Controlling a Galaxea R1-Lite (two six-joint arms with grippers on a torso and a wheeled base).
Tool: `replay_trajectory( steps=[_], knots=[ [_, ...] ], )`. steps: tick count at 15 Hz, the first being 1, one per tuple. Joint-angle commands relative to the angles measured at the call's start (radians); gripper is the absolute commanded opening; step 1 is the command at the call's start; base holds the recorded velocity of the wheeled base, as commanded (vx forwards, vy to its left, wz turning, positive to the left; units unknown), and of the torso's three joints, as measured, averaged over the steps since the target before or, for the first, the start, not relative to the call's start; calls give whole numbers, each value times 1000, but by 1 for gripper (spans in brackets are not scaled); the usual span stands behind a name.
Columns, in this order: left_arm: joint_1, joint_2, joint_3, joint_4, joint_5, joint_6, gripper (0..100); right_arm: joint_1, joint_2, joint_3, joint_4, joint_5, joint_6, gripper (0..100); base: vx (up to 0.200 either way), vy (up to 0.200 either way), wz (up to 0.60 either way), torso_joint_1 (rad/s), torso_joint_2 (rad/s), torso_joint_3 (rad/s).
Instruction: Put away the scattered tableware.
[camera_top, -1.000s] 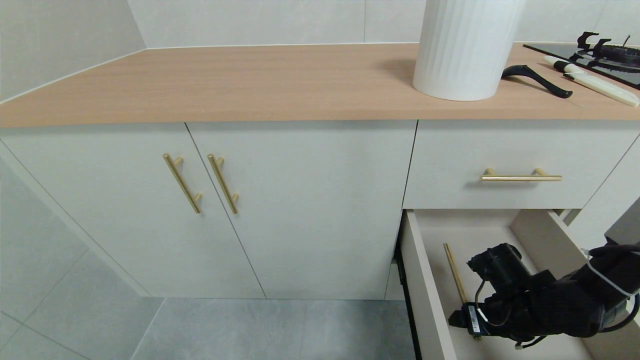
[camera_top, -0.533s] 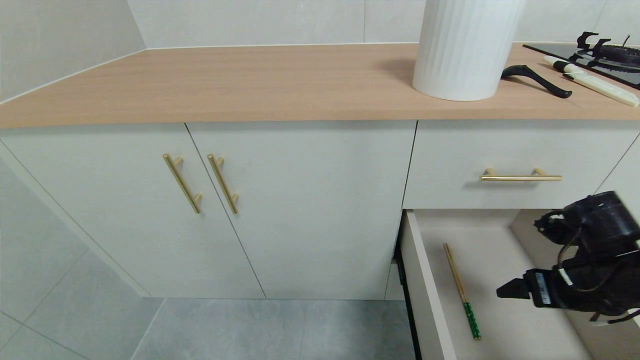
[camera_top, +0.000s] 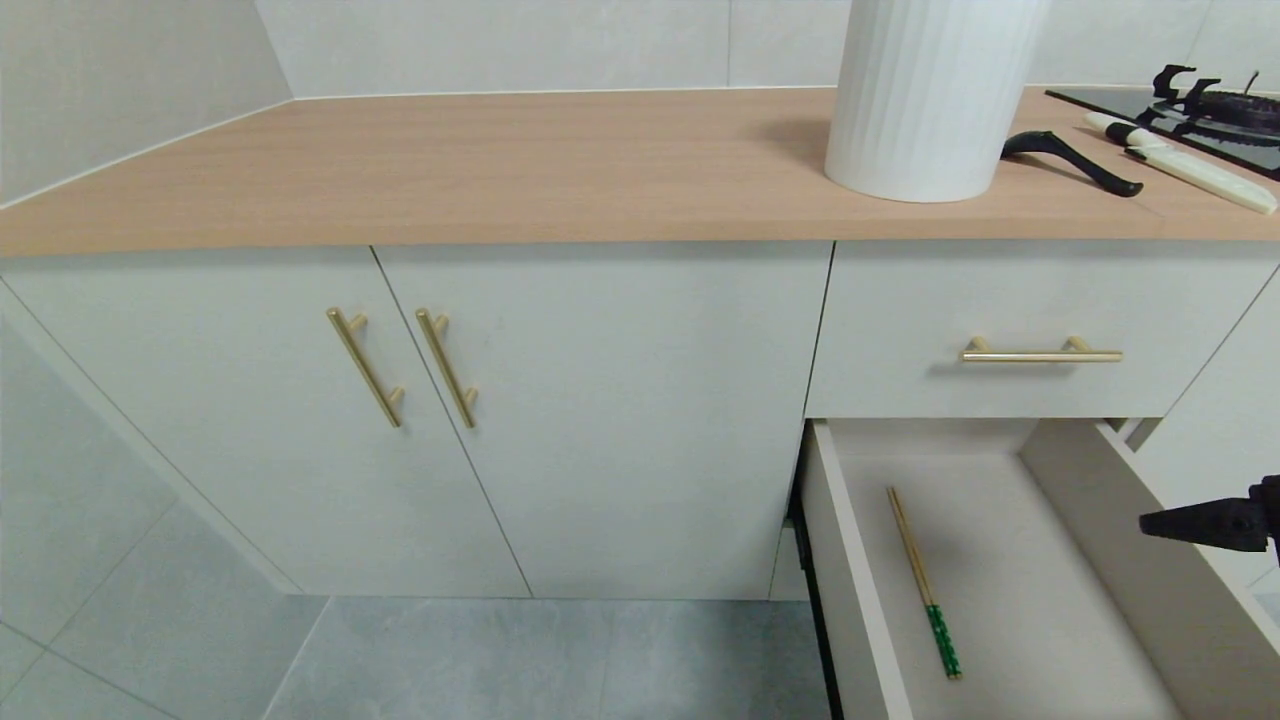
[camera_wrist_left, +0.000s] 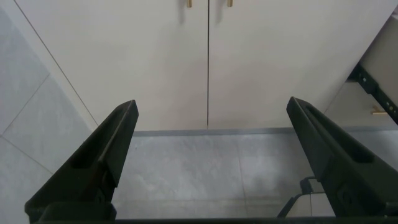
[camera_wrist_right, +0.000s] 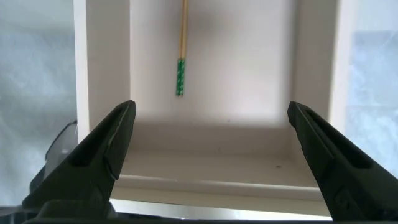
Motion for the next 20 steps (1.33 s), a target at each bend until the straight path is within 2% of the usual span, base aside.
replay_trajectory(
  steps=[1,4,8,13,20],
  knots=[
    [0,0,0,-1,0,0,100,-6,-31,3,-2,1,-19,100,0,0,0,0,0,0],
    [0,0,0,1,0,0,100,-7,-44,28,-6,1,-51,100,0,0,0,24,-51,-20],
    [0,0,0,1,0,0,100,-10,-44,29,-8,0,-52,100,0,0,0,152,-195,-229],
    [0,0,0,1,0,0,100,-36,-51,34,-34,0,-54,100,0,0,0,105,-581,-254],
    [0,0,0,-1,0,0,100,-36,-70,63,-52,0,-95,100,0,0,0,283,-475,-258]
  ],
)
